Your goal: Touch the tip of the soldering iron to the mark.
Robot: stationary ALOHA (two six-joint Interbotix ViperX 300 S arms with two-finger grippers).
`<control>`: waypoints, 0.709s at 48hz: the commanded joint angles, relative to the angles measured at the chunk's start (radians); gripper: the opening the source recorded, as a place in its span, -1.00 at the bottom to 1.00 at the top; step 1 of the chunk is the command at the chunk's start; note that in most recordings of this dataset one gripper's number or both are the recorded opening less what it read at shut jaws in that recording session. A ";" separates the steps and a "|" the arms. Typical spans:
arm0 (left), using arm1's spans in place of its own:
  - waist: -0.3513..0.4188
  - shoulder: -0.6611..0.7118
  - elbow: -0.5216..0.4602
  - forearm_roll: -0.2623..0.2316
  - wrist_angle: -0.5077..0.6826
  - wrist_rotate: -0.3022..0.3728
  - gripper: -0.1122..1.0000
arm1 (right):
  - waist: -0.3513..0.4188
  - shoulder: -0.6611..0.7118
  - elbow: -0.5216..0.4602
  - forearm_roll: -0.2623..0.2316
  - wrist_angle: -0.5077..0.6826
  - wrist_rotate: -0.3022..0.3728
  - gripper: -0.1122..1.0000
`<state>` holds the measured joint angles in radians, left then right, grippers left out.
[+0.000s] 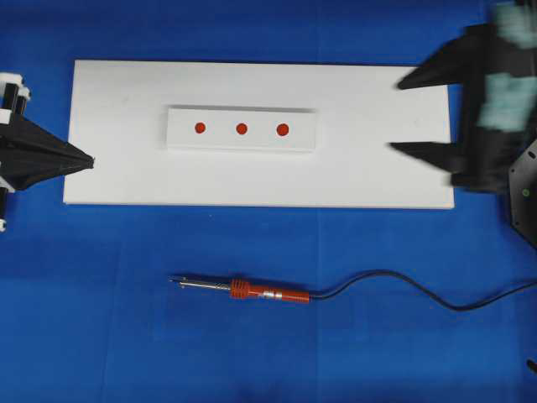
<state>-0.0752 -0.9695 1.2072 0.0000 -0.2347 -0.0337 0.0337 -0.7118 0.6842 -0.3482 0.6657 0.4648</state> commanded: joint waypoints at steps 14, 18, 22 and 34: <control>-0.002 0.003 -0.011 0.002 -0.014 0.000 -0.80 | -0.008 -0.249 0.186 -0.002 -0.067 0.000 0.65; -0.002 0.003 -0.011 0.002 -0.014 0.000 -0.80 | -0.008 -0.282 0.230 -0.002 -0.087 0.002 0.64; -0.003 0.005 -0.009 0.002 -0.015 0.000 -0.80 | -0.008 -0.318 0.278 -0.002 -0.115 0.000 0.64; -0.002 0.005 -0.008 0.002 -0.015 0.000 -0.80 | -0.025 -0.391 0.383 0.003 -0.193 0.006 0.64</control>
<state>-0.0752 -0.9695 1.2072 0.0000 -0.2408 -0.0337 0.0199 -1.0983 1.0630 -0.3482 0.4970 0.4679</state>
